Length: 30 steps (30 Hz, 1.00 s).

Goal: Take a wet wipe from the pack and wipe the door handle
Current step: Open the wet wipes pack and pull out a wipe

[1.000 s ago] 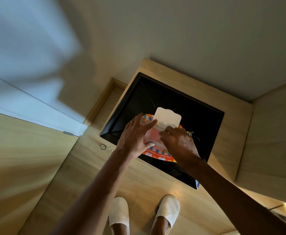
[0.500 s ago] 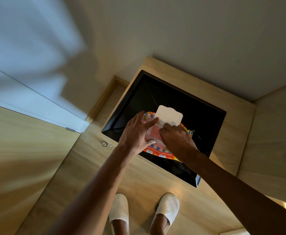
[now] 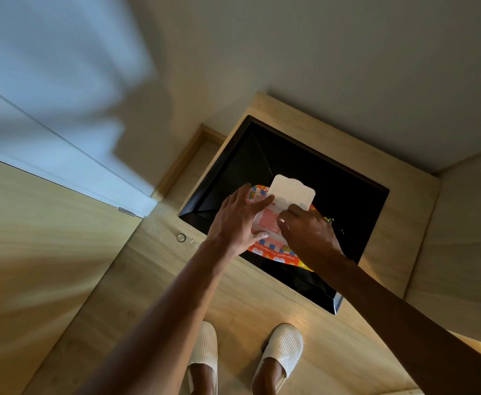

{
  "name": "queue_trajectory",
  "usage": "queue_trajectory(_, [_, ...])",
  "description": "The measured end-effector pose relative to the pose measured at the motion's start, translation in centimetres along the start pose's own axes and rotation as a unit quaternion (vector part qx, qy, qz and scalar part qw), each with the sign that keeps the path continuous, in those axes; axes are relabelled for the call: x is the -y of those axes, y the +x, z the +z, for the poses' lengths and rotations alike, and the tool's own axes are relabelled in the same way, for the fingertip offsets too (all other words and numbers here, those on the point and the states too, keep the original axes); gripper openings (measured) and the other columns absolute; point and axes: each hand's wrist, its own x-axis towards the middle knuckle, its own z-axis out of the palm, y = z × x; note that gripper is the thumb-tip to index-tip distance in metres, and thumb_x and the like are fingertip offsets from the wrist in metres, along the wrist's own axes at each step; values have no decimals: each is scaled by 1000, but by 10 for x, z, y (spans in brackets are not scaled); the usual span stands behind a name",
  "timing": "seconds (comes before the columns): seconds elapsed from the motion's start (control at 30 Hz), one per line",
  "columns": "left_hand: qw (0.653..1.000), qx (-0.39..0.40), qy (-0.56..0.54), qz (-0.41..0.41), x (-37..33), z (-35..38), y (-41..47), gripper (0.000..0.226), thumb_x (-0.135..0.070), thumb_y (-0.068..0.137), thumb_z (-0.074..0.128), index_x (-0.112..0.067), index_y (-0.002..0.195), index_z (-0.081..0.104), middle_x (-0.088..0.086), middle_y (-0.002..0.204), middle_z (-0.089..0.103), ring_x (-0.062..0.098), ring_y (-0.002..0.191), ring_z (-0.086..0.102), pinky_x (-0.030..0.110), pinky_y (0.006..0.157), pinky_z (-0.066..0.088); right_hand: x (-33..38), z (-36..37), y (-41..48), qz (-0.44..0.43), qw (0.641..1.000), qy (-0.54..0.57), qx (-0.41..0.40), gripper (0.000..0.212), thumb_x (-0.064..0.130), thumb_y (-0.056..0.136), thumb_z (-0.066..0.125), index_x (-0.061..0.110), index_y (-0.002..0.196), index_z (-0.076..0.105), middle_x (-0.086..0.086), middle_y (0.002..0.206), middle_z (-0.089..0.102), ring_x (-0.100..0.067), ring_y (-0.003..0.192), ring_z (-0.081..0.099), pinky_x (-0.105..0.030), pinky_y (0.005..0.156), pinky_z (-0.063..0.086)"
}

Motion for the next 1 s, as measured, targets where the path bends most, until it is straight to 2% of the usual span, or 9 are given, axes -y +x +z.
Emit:
queue_trajectory(0.13, [1000, -3, 2, 0, 1, 2, 0, 87, -52, 70, 73, -34, 144, 31, 14, 153, 26, 30, 140, 30, 48, 114, 30, 2, 3, 0, 5, 1000, -4, -13, 29, 28, 80, 73, 11, 103, 66, -11, 106, 69, -29, 88, 70, -41, 80, 58])
queue_trajectory(0.33, [1000, -17, -16, 10, 3, 4, -1, 85, -50, 70, 73, -30, 143, 35, 14, 150, 33, 30, 139, 32, 47, 112, 31, 4, 1, 0, 13, 1000, 0, 2, 35, 28, 65, 86, 11, 91, 70, -10, 94, 70, -33, 74, 69, -41, 69, 59])
queue_trajectory(0.47, [1000, -15, -15, 11, 4, 5, 0, 85, -51, 70, 73, -30, 143, 34, 14, 150, 33, 30, 140, 30, 48, 112, 30, 5, 1, 1, 11, 1000, -2, 0, 34, 26, 63, 87, 10, 88, 69, -12, 91, 70, -34, 72, 68, -41, 69, 58])
queue_trajectory(0.53, [1000, -13, -12, 9, 3, 4, 0, 85, -50, 71, 73, -31, 143, 34, 14, 151, 32, 30, 141, 29, 48, 113, 29, 4, 1, 4, 0, 1000, -3, -2, 38, 26, 61, 88, 9, 87, 69, -13, 90, 70, -34, 70, 68, -42, 72, 57])
queue_trajectory(0.63, [1000, -10, -4, 7, 2, 3, 0, 85, -50, 70, 73, -32, 143, 34, 13, 150, 31, 29, 140, 30, 45, 113, 28, 3, 2, 6, -16, 1000, -7, 1, 40, 28, 68, 83, 6, 97, 67, -16, 100, 69, -36, 80, 68, -45, 82, 55])
queue_trajectory(0.73, [1000, -12, -6, 9, 2, 2, 0, 85, -50, 70, 73, -32, 143, 34, 13, 149, 32, 29, 138, 34, 45, 111, 31, 3, 4, 6, -14, 1000, -14, -3, 44, 30, 71, 81, 5, 104, 65, -17, 107, 67, -36, 86, 68, -45, 87, 52])
queue_trajectory(0.9, [1000, -15, -9, 8, 0, 0, -2, 84, -49, 71, 73, -31, 143, 35, 13, 148, 33, 29, 137, 35, 43, 111, 31, 2, 6, 3, -11, 1000, -16, -7, 54, 34, 62, 87, 7, 103, 65, -16, 105, 67, -33, 82, 69, -44, 83, 54])
queue_trajectory(1.0, [1000, -13, -9, 8, 0, -1, -2, 84, -49, 70, 73, -32, 143, 35, 14, 148, 32, 29, 136, 36, 45, 111, 32, 1, 10, 2, -12, 1000, -7, -16, 53, 34, 64, 86, 7, 104, 64, -16, 105, 67, -33, 82, 69, -44, 84, 55])
